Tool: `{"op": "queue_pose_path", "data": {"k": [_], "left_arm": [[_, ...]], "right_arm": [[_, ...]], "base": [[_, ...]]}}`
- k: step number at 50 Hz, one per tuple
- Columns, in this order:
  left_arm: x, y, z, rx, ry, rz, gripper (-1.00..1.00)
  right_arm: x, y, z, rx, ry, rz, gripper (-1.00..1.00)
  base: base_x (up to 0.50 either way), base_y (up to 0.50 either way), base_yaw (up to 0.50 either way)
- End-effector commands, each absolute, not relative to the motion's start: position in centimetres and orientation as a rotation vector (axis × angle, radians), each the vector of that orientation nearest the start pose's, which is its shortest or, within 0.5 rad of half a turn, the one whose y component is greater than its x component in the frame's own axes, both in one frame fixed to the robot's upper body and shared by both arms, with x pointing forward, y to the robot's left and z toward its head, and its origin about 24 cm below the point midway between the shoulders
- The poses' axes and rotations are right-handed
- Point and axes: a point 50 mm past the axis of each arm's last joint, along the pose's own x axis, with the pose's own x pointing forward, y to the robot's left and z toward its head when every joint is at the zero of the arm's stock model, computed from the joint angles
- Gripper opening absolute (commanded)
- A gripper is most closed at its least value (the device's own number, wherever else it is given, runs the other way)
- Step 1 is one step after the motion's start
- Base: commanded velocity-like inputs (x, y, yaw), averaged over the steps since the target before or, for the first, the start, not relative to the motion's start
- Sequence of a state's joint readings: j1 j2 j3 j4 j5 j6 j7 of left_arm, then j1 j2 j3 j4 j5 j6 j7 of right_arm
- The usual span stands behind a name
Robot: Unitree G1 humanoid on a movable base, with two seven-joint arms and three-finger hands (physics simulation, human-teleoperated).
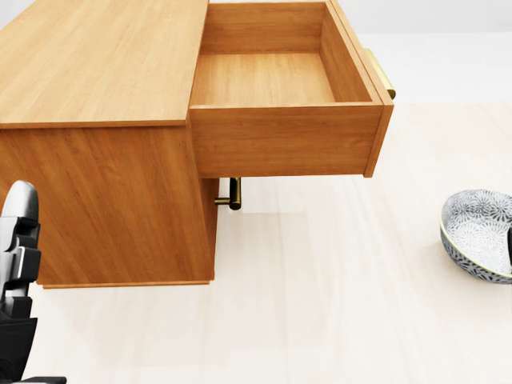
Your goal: Put the ketchup in the top drawer of the cabinet.
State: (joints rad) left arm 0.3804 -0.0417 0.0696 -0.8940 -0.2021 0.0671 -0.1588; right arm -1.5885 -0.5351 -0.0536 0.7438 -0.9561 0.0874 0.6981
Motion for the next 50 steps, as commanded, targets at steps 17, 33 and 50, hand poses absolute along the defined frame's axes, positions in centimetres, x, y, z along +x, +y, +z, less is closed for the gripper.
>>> {"op": "queue_pose_path", "data": {"k": [17,33,50], "left_arm": [[15.6,16.8,16.2,-0.108,-0.48,-0.04,1.0],[15.7,16.7,16.2,-0.105,-0.481,-0.039,1.0],[15.7,16.7,16.2,-0.103,-0.479,-0.039,1.0]], "right_arm": [[39.6,-18.9,39.9,-1.088,-0.001,0.183,-1.0],[40.2,-19.1,38.1,-1.07,0.049,0.212,-1.0],[40.2,-19.0,38.2,-1.059,0.046,0.217,-1.0]], "base": [[0.0,0.0,0.0],[0.0,0.0,0.0],[0.0,0.0,0.0]]}}
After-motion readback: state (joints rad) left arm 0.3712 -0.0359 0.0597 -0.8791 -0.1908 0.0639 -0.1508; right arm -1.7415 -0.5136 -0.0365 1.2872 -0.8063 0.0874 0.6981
